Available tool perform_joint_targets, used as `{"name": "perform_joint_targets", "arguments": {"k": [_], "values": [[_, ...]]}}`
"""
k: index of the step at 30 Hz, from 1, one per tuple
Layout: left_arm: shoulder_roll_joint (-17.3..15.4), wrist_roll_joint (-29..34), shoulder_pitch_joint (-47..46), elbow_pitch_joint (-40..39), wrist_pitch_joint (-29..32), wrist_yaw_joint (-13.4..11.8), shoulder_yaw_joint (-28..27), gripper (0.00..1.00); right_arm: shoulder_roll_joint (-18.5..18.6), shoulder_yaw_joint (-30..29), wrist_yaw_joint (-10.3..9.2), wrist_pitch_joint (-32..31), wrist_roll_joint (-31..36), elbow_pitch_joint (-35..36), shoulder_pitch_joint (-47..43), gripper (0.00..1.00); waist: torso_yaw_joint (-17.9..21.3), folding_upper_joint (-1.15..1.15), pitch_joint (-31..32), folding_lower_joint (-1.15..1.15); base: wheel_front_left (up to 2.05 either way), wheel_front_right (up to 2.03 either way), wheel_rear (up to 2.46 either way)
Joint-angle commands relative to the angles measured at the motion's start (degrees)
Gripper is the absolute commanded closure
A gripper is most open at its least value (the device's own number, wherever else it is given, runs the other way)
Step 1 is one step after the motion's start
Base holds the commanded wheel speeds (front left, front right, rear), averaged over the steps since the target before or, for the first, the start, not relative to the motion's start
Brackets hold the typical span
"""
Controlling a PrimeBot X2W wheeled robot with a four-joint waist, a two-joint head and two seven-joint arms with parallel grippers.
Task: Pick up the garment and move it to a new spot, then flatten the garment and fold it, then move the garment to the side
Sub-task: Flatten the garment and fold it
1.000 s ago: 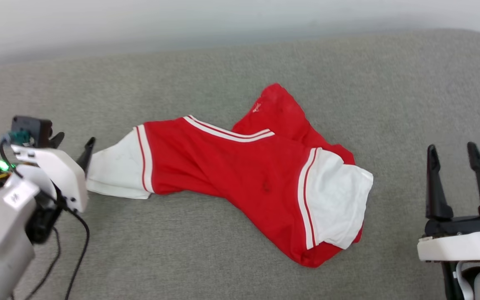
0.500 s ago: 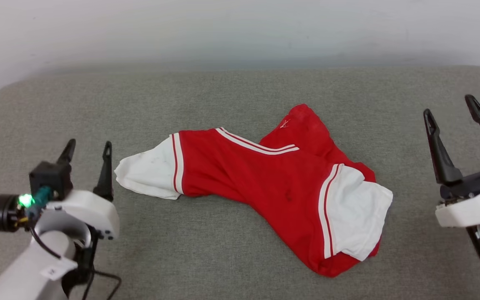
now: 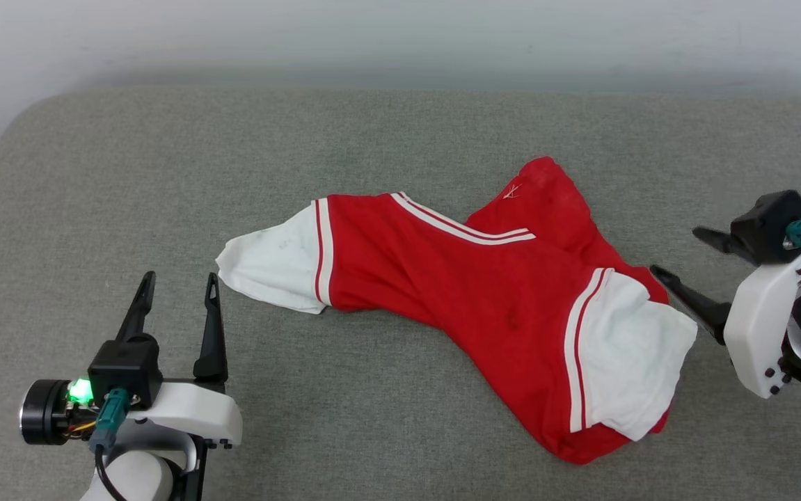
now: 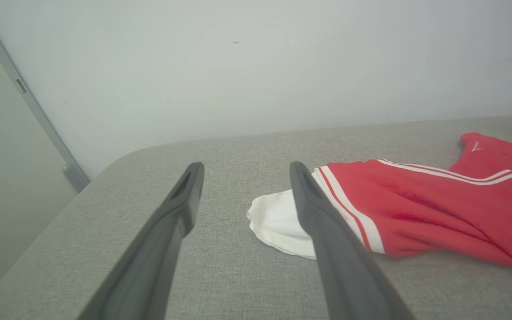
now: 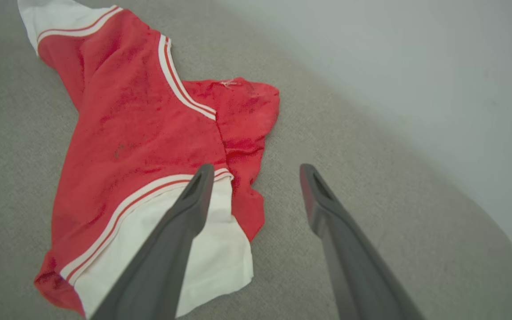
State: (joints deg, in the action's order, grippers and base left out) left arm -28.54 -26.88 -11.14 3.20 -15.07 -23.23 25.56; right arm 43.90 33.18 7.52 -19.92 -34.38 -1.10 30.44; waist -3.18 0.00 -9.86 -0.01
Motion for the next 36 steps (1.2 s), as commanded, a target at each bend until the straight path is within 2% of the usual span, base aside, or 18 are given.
{"name": "perform_joint_targets", "arguments": {"k": [1,5,8,18,19,20,21,25,30,36], "values": [[1.0,1.2,0.4,-0.2,-0.1,0.6,-0.7,0.00,1.3,2.0,-0.06,-3.6,-2.2,-0.3,1.2,0.00,-0.9,0.00,-1.2,0.01,0.00,0.00,0.00],[3.4,3.6,0.0,0.1,-0.1,2.5,-2.4,0.00,3.8,6.2,-0.06,-13.1,-6.7,-2.3,3.1,0.00,-2.2,0.00,-3.2,0.01,0.00,0.00,0.00],[5.3,5.3,-0.8,0.2,-0.1,4.0,-3.4,0.00,4.2,7.6,-0.06,-16.0,-8.7,-4.9,3.4,0.00,-3.2,0.00,-4.8,0.01,0.00,0.00,0.00],[10.1,9.7,-1.4,1.6,-0.1,7.9,-7.5,0.00,0.7,15.3,-0.03,-13.8,-10.1,-15.6,-0.1,0.00,-4.4,0.00,-7.9,0.01,0.00,0.00,0.00],[10.5,10.0,-1.4,1.8,-0.1,8.2,-7.9,0.00,0.4,16.2,-0.02,-13.6,-10.5,-16.3,-0.2,0.26,-4.3,0.00,-8.0,0.01,0.00,0.00,0.00],[10.8,10.3,-1.2,2.0,-0.1,8.6,-8.3,0.00,0.3,16.8,-0.02,-13.1,-10.8,-16.9,-0.2,0.73,-4.2,0.00,-7.9,0.01,0.00,0.00,0.00],[11.0,10.7,-1.1,2.2,-0.1,8.8,-8.8,0.00,0.2,17.3,-0.02,-12.5,-11.2,-17.2,-0.1,1.00,-4.0,0.00,-7.8,0.01,0.00,0.00,0.00],[12.1,11.7,-0.1,2.8,-0.1,10.0,-10.5,0.00,1.0,17.3,-0.08,-8.7,-11.7,-17.2,2.1,1.00,-2.9,0.00,-7.0,0.01,0.00,0.00,0.00],[13.0,12.8,0.5,2.8,-0.1,11.1,-12.7,0.00,2.8,13.8,-0.08,-2.9,-12.0,-17.4,7.5,1.00,-1.8,0.00,-6.2,0.01,0.00,0.00,0.00],[14.4,14.6,1.0,2.6,-0.1,12.5,-13.9,0.00,4.9,10.1,-0.07,-0.7,-13.6,-21.9,10.6,1.00,-2.3,0.00,-6.0,0.01,0.00,0.00,0.00]]}}
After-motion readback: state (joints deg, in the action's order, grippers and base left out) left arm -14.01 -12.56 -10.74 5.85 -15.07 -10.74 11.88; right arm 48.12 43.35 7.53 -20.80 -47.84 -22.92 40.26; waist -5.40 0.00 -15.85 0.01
